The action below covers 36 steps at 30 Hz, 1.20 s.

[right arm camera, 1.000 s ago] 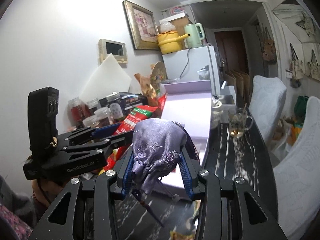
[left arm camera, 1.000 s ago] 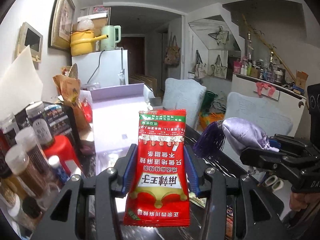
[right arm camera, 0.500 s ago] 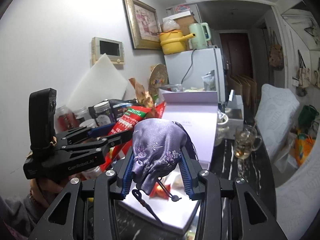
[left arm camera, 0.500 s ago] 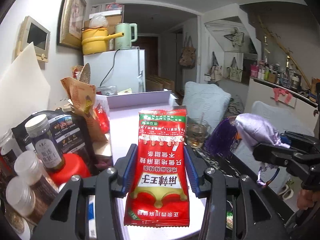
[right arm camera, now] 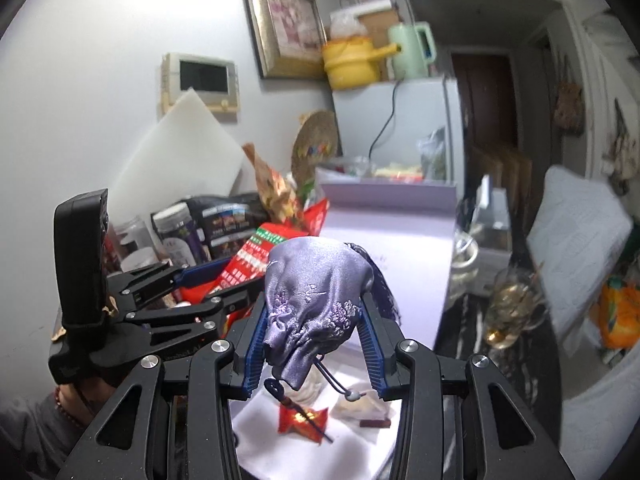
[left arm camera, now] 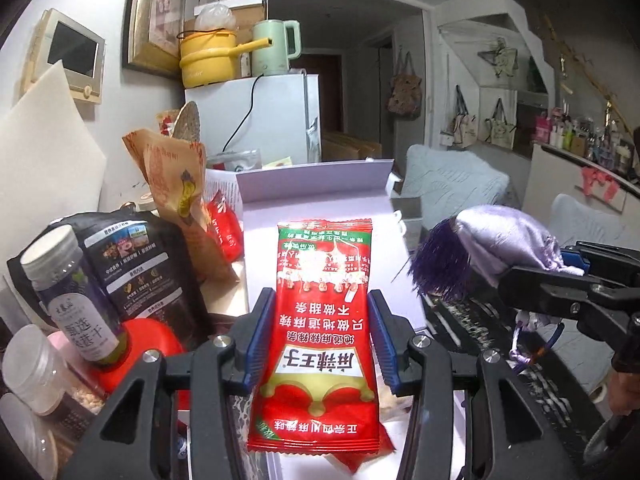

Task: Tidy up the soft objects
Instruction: 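Carry the red snack packet and lavender pouch over the lavender box with both grippers, then lower the red packet and pouch into the box and open both grippers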

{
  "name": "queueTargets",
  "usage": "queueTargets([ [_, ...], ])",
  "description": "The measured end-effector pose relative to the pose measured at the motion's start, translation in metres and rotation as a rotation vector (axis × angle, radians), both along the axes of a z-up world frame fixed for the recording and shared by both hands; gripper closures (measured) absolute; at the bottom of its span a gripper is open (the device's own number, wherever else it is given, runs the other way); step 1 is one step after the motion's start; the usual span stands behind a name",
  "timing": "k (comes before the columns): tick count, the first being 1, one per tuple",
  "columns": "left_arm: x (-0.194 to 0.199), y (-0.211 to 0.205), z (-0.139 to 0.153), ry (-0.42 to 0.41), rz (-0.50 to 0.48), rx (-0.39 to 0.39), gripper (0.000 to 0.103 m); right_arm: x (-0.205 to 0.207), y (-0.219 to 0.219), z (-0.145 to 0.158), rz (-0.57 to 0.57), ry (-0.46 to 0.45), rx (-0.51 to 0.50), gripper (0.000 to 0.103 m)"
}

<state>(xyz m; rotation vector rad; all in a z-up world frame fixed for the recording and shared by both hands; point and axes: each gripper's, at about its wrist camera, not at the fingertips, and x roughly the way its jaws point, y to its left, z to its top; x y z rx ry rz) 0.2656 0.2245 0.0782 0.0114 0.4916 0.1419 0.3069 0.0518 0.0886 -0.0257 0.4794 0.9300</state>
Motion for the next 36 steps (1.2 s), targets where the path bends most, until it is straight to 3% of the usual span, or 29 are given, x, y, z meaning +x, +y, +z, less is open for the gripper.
queueTargets([
  [7,0.020,0.004,-0.026,0.075,0.009,0.000,0.058,0.033,0.020,-0.030,0.006,0.107,-0.052,0.062],
  [21,0.047,-0.005,-0.085,0.256,0.006,0.014,0.058,0.060,0.032,-0.076,-0.017,0.245,-0.180,0.062],
  [27,0.054,-0.007,-0.105,0.327,0.007,0.024,0.058,0.059,0.037,-0.093,-0.070,0.206,-0.265,0.062],
  [36,0.068,0.000,-0.133,0.427,0.016,-0.009,0.058,0.062,0.038,-0.110,-0.090,0.231,-0.297,0.062],
])
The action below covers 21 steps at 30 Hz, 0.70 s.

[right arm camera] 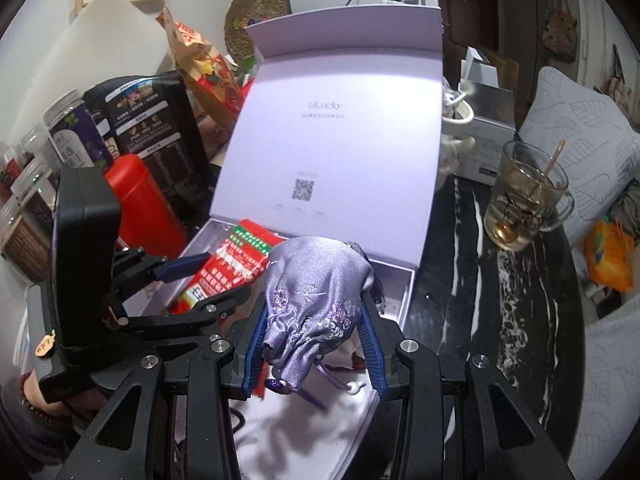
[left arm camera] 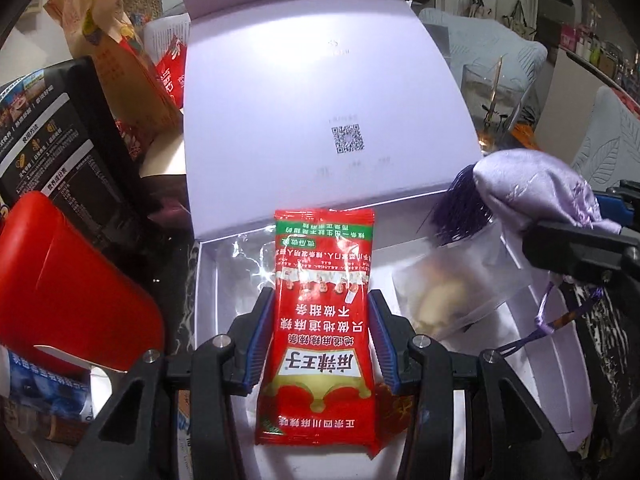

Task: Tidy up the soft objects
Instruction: 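Lower the red packet and pouch into the box and open both grippers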

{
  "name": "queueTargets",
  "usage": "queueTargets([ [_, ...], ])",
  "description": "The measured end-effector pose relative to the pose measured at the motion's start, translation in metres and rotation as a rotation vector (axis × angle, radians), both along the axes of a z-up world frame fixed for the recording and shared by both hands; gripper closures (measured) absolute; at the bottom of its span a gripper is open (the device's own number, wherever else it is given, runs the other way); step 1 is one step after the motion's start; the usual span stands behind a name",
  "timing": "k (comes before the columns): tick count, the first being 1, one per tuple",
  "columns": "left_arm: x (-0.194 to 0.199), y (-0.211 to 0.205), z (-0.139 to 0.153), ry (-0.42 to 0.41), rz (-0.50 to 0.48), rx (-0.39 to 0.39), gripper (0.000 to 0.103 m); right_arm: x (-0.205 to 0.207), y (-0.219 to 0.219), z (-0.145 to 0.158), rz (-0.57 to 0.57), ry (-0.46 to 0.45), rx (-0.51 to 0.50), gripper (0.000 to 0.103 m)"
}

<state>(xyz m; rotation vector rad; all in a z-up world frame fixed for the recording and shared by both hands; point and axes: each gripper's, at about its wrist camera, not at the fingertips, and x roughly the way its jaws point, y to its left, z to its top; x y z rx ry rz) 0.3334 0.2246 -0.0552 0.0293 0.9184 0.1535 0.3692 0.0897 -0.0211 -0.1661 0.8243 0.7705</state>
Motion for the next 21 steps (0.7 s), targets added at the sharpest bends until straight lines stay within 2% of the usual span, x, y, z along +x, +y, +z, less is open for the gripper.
queueTargets([
  [5,0.004,-0.005,-0.002,0.015,-0.003,0.027,0.057,0.004,0.002,-0.004,-0.013,-0.008,-0.020,0.062],
  [16,0.019,-0.005,-0.012,0.083,0.007,0.011,0.050,0.010,0.016,-0.023,-0.010,-0.012,-0.060,0.062],
  [21,0.019,-0.004,-0.012,0.083,0.003,-0.018,0.038,0.016,0.022,-0.035,0.000,0.003,-0.068,0.062],
])
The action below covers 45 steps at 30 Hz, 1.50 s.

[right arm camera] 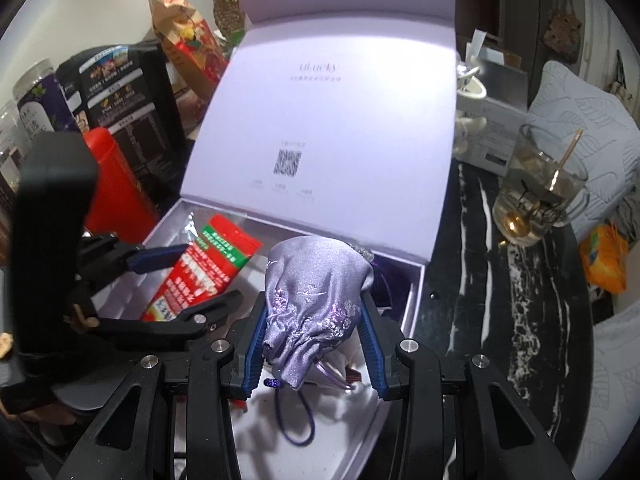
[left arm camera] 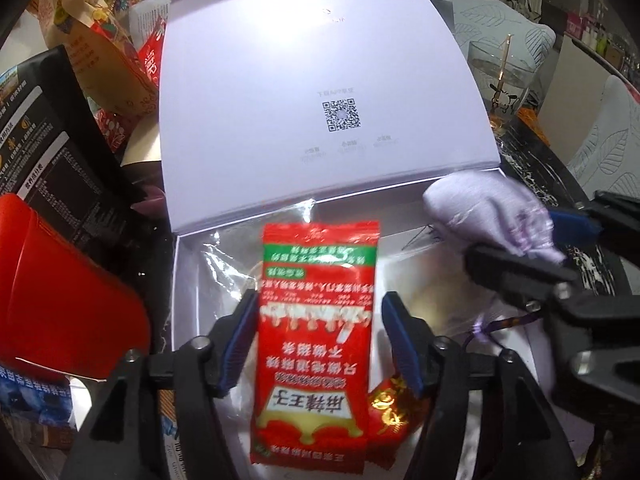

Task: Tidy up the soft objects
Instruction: 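Lower the red packet and pouch into the box and open both grippers, then withdraw both open grippers up from the lavender box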

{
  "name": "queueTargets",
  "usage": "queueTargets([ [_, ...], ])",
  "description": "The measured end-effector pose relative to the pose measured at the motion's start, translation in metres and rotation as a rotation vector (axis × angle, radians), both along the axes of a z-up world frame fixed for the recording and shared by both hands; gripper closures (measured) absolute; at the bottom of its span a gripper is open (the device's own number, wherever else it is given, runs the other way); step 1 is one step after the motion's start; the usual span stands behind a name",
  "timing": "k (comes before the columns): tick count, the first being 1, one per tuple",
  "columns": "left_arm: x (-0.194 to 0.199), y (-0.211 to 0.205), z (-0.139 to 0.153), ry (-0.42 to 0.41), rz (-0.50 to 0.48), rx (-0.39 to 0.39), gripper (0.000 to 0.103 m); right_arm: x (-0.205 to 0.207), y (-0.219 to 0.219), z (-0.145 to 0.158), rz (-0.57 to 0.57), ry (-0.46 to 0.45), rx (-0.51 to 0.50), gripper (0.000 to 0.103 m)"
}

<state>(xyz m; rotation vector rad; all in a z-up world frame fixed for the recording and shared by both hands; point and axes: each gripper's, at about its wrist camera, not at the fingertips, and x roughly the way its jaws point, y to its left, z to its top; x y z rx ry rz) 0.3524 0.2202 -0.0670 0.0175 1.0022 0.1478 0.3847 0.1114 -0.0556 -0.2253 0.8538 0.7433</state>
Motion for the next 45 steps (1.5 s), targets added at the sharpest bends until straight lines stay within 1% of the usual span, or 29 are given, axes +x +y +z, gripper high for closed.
queueTargets([
  [2,-0.001,-0.002,0.000,0.000,0.000,0.007,0.036,0.001,0.002,-0.003,0.006,0.010,0.005,0.062],
  [8,-0.005,-0.006,0.004,-0.005,0.024,0.039,0.035,0.010,-0.002,-0.010,-0.017,0.034,0.018,0.060],
  [11,-0.011,-0.002,0.009,-0.017,0.043,0.058,0.032,0.014,-0.005,-0.014,-0.028,0.054,0.023,0.060],
  [14,-0.012,0.005,0.012,-0.031,0.070,0.038,0.031,0.014,-0.005,-0.018,-0.021,0.054,0.009,0.059],
  [17,-0.009,0.009,0.011,-0.023,0.081,0.030,0.031,0.011,-0.002,-0.019,-0.014,0.043,-0.005,0.059],
  [21,-0.007,0.012,0.006,-0.009,0.083,0.034,0.031,0.011,0.003,-0.021,-0.007,0.029,-0.023,0.054],
  [24,-0.007,0.018,-0.001,0.009,0.088,0.013,0.031,0.009,0.007,-0.021,-0.001,0.022,-0.043,0.051],
  [26,-0.008,0.020,-0.002,0.008,0.096,0.020,0.031,0.009,0.009,-0.022,0.007,0.023,-0.052,0.047],
  [31,-0.012,0.023,0.004,-0.015,0.100,0.026,0.031,0.011,0.009,-0.021,0.015,0.079,-0.029,0.039],
  [34,-0.016,0.024,0.011,-0.031,0.102,0.020,0.031,0.011,0.004,-0.016,0.004,0.108,0.011,0.031],
  [35,-0.017,0.024,0.014,-0.038,0.103,0.020,0.031,0.010,0.001,-0.011,0.000,0.104,0.028,0.029],
  [38,-0.020,0.025,0.026,-0.059,0.103,0.012,0.031,0.004,-0.004,0.003,-0.010,0.068,0.044,0.028],
  [43,-0.031,0.024,0.051,-0.124,0.109,0.001,0.031,-0.011,-0.010,0.030,-0.034,-0.038,0.014,0.028],
  [45,-0.036,0.023,0.060,-0.143,0.111,-0.002,0.031,-0.015,-0.013,0.038,-0.043,-0.056,0.001,0.027],
])
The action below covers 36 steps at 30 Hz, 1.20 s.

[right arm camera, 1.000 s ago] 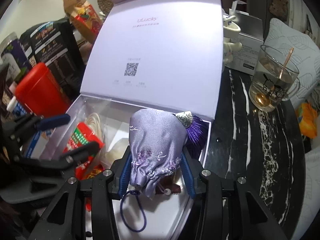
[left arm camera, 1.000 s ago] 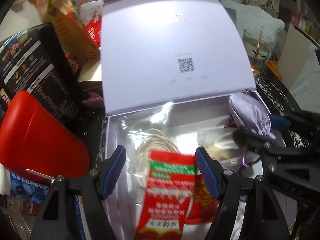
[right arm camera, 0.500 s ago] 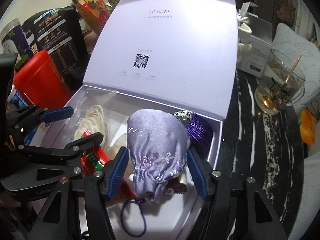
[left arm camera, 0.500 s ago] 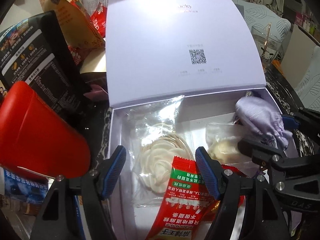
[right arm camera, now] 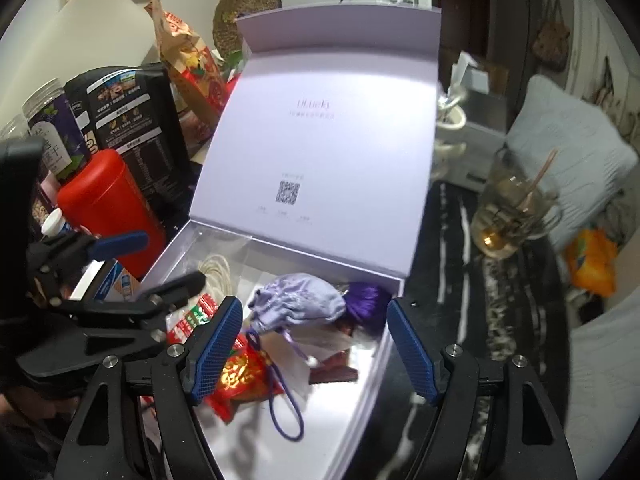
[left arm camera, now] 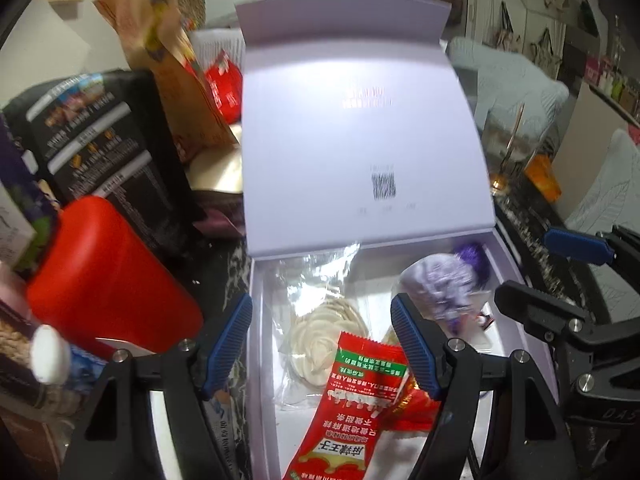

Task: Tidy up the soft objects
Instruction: 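Withdraw both open grippers up from the lavender box, then move both open grippers toward the cereal bag and green packet on the table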

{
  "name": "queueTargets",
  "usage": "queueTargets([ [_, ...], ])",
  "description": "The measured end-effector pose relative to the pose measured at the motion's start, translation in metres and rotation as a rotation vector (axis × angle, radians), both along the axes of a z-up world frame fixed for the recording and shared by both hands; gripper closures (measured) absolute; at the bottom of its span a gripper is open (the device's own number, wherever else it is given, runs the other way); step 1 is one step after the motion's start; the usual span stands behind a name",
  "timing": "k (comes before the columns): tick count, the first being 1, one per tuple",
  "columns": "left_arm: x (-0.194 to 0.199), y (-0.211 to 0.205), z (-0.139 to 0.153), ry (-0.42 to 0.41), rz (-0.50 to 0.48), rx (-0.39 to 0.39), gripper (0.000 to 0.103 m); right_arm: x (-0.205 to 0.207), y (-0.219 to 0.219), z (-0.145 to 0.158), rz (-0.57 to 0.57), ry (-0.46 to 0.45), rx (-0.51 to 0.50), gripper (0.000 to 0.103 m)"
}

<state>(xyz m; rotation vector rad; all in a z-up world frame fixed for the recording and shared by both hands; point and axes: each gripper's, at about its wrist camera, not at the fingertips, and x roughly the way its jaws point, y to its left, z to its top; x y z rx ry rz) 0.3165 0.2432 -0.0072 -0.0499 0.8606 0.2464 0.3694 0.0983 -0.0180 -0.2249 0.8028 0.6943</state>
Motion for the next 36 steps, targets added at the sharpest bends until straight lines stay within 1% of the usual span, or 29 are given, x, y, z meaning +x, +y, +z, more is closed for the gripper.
queueTargets([
  [5,-0.014,-0.006,0.028,-0.061,0.000,0.003,0.031,-0.010,-0.012,0.022,-0.025,-0.013,0.036,0.027],
  [8,-0.024,-0.011,0.047,-0.105,-0.006,0.008,0.031,-0.021,-0.019,0.041,-0.036,-0.057,0.043,0.027],
  [15,-0.046,-0.023,0.083,-0.200,-0.023,0.023,0.031,-0.049,-0.032,0.080,-0.051,-0.139,0.069,0.027],
  [20,-0.065,-0.029,0.100,-0.237,-0.039,0.023,0.031,-0.074,-0.044,0.102,-0.056,-0.200,0.091,0.027],
  [25,-0.089,-0.039,0.115,-0.284,-0.056,0.029,0.031,-0.106,-0.059,0.121,-0.069,-0.267,0.127,0.024],
  [27,-0.099,-0.045,0.122,-0.302,-0.064,0.039,0.019,-0.120,-0.066,0.128,-0.075,-0.298,0.135,0.020],
  [28,-0.104,-0.047,0.125,-0.316,-0.065,0.046,0.010,-0.127,-0.069,0.132,-0.081,-0.313,0.138,0.019],
  [29,-0.110,-0.050,0.128,-0.332,-0.065,0.057,0.004,-0.131,-0.072,0.134,-0.084,-0.321,0.141,0.018],
  [32,-0.126,-0.058,0.136,-0.364,-0.072,0.089,0.003,-0.150,-0.085,0.142,-0.101,-0.346,0.157,0.016],
  [36,-0.146,-0.067,0.144,-0.390,-0.105,0.076,0.003,-0.169,-0.100,0.147,-0.120,-0.358,0.166,0.012],
])
